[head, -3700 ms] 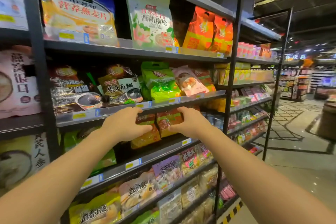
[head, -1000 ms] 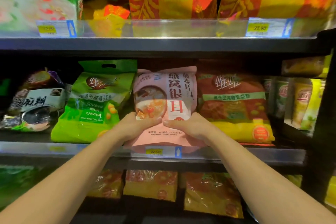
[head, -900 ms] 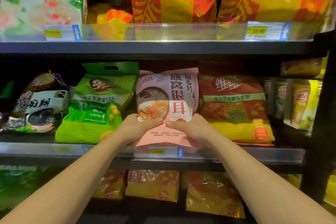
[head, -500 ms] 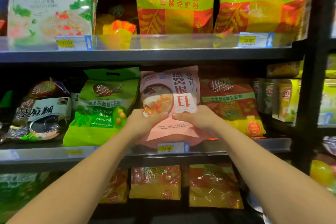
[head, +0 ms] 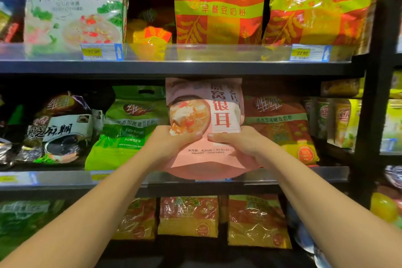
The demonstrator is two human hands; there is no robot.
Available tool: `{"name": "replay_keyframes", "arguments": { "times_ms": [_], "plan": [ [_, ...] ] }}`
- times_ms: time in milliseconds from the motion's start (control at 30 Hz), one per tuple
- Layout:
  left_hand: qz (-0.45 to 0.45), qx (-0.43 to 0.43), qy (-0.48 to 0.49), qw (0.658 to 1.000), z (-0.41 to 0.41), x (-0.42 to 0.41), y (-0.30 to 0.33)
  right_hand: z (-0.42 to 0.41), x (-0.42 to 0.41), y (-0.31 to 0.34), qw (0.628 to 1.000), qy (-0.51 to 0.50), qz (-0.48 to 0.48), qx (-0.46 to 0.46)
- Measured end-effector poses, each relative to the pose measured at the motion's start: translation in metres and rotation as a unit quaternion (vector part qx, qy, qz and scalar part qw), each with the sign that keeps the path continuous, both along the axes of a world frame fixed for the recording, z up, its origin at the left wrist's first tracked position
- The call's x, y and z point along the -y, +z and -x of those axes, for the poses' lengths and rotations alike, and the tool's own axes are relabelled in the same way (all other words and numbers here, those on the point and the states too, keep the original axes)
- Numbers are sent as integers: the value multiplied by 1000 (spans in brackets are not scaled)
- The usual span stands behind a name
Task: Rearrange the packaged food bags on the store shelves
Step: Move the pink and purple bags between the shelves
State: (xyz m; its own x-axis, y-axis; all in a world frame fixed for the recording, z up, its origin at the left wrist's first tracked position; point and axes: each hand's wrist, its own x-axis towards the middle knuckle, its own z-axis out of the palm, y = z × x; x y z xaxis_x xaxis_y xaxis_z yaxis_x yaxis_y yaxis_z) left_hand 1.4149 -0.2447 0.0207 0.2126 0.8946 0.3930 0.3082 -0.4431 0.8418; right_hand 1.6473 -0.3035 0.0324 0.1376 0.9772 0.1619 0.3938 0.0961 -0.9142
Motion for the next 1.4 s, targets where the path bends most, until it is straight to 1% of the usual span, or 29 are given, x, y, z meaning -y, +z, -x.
{"name": "replay_keyframes", "arguments": {
  "times_ms": [100,267,433,600,733,833,1100,1233,1300,1400],
  "plan": [
    [-10,-10,14,1000,8,7,-7,6,-1,-5,999,29,12,-14],
    [-25,-28,60,997,21,18,-15,17,-2,-8,996,88,2,-17],
    [-17,-38,98,994,40,33,-20,36,-4,-13,989,144,1,-31],
    [-17,-56,137,989,68,53,-24,65,3,-17,987,158,13,-30],
    [-10,-65,144,987,93,76,-29,89,20,-23,984,176,35,-23],
    [-5,-62,145,987,116,95,-31,110,38,-25,983,177,31,-27],
    [13,-59,164,985,199,158,-19,189,82,-18,978,208,9,-13],
    [-2,-42,177,983,254,189,-24,247,96,-19,973,229,-16,-12],
    [-6,-35,195,980,282,202,-25,277,99,-21,968,248,-31,-12],
    [-12,-52,248,967,323,222,-26,322,102,-24,962,269,-36,-11]
  ]
}}
